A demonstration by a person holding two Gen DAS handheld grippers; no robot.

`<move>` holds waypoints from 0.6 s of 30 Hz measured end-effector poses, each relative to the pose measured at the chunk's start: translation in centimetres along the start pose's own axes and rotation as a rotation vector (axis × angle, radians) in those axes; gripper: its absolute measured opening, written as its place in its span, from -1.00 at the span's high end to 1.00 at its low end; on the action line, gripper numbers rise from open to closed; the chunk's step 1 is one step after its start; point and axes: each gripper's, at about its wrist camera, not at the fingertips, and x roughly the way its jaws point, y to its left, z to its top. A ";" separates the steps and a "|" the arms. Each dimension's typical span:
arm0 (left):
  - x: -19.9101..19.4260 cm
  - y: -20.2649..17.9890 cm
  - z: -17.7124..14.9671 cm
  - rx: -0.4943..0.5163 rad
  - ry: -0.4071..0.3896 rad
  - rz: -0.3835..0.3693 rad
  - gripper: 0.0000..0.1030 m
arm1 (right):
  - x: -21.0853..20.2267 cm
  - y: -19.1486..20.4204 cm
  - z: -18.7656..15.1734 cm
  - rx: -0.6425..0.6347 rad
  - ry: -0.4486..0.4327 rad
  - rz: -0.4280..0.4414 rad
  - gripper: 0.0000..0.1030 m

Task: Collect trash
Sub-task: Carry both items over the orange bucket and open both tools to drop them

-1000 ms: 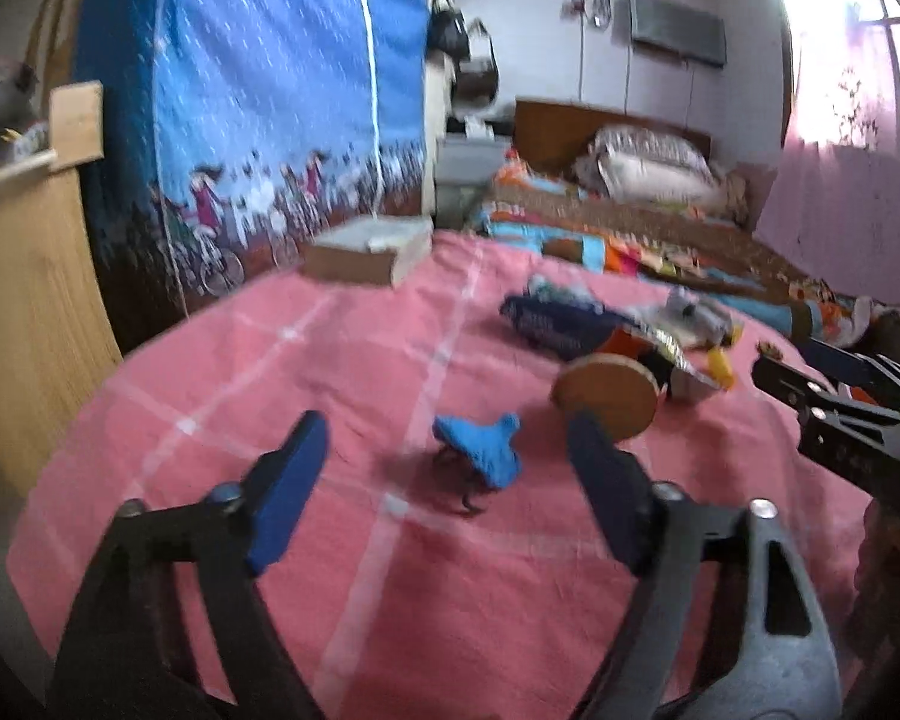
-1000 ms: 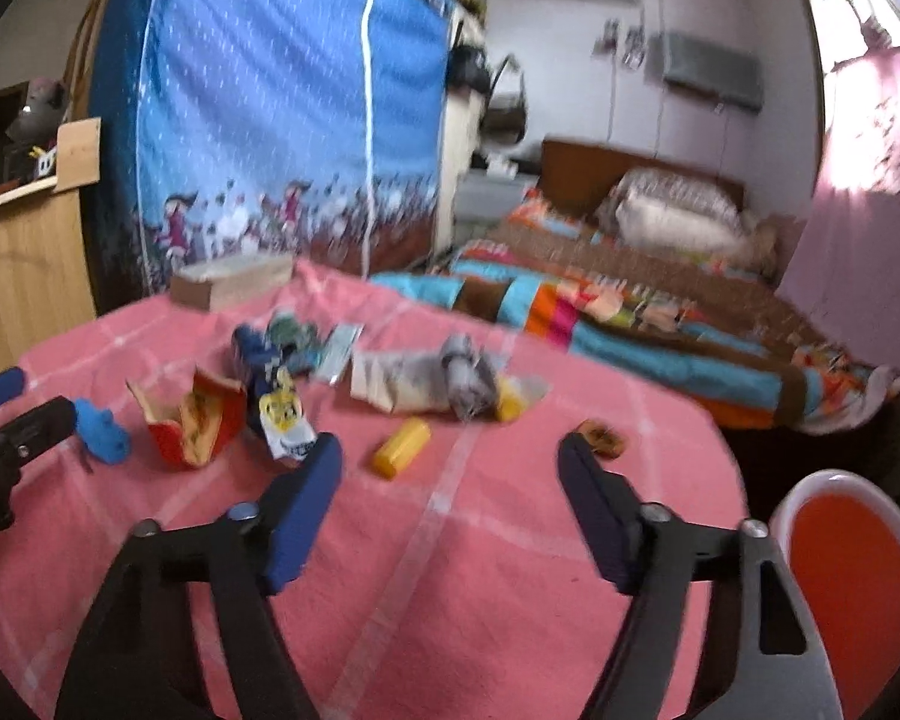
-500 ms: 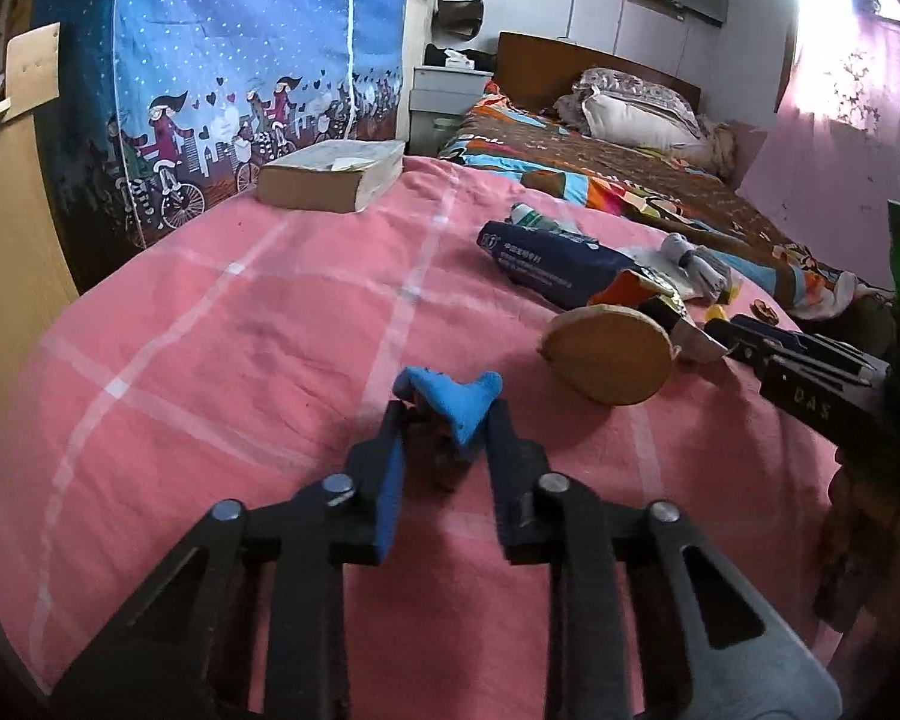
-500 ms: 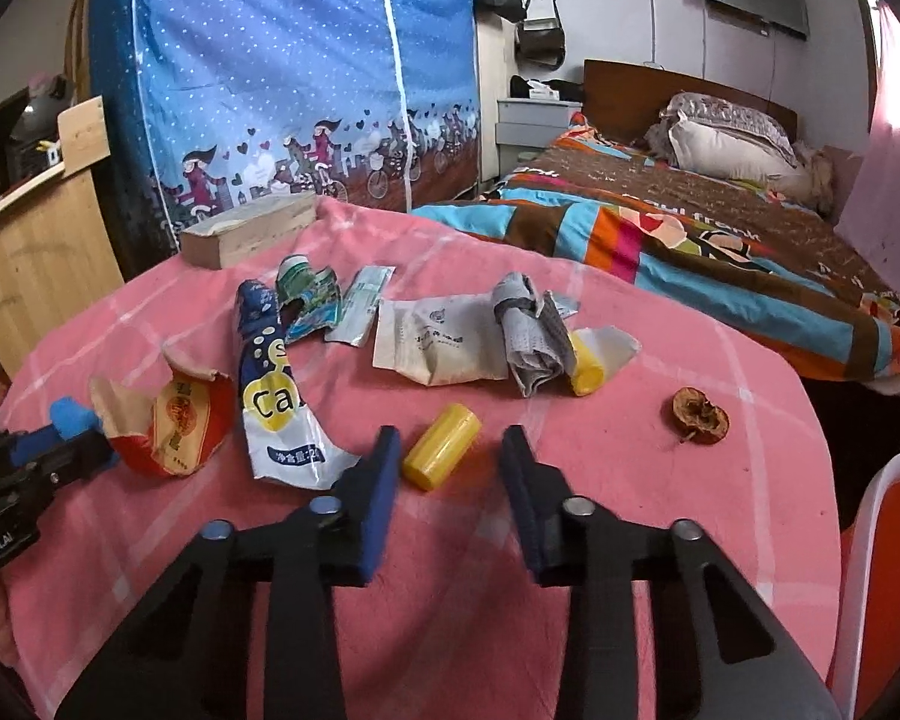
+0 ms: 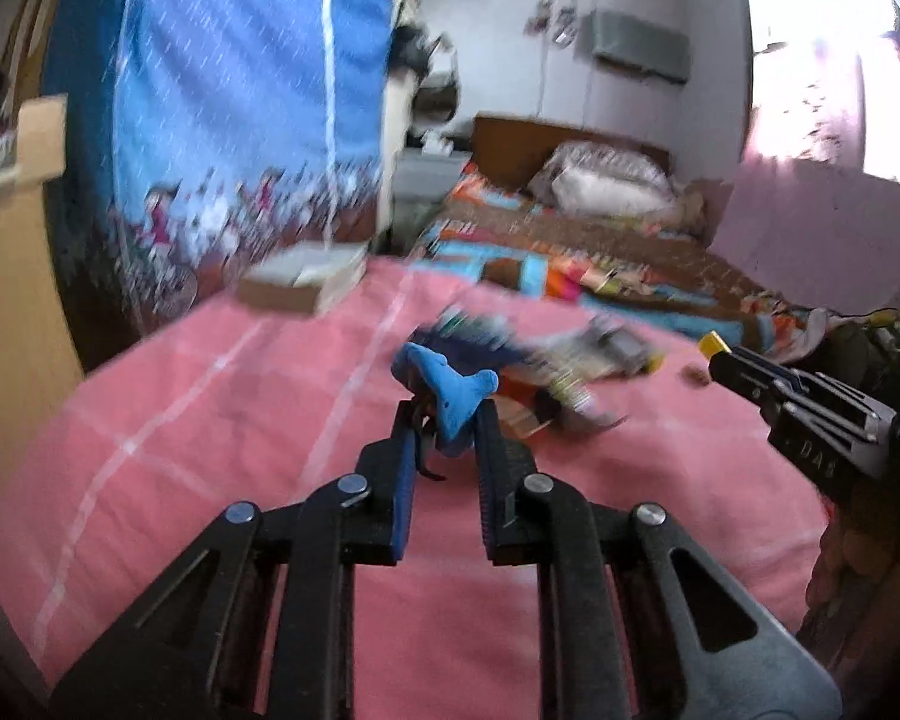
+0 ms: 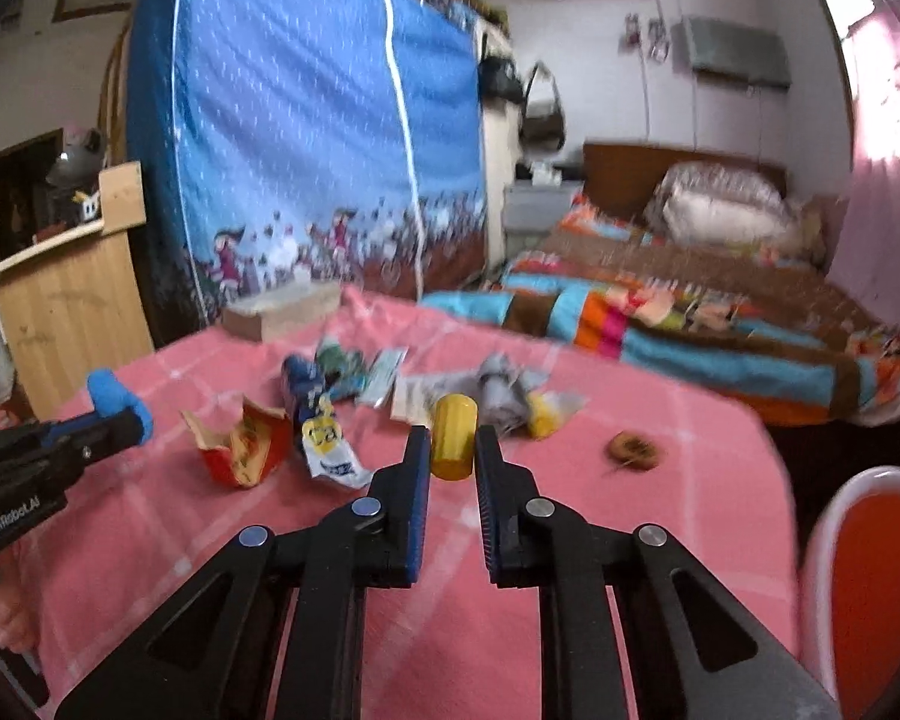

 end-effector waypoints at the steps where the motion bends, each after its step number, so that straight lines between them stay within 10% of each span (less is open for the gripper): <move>1: -0.3 -0.8 0.3 0.008 -0.019 -0.018 0.57 | -1.2 -0.3 0.2 -0.010 -0.034 -0.025 0.75; 9: 0.2 -10.7 2.0 0.114 -0.071 -0.259 0.57 | -7.4 -4.4 -0.1 -0.026 -0.141 -0.228 0.75; 18: 4.4 -21.0 1.3 0.174 0.077 -0.494 0.57 | -11.1 -13.0 -2.6 0.110 -0.105 -0.453 0.75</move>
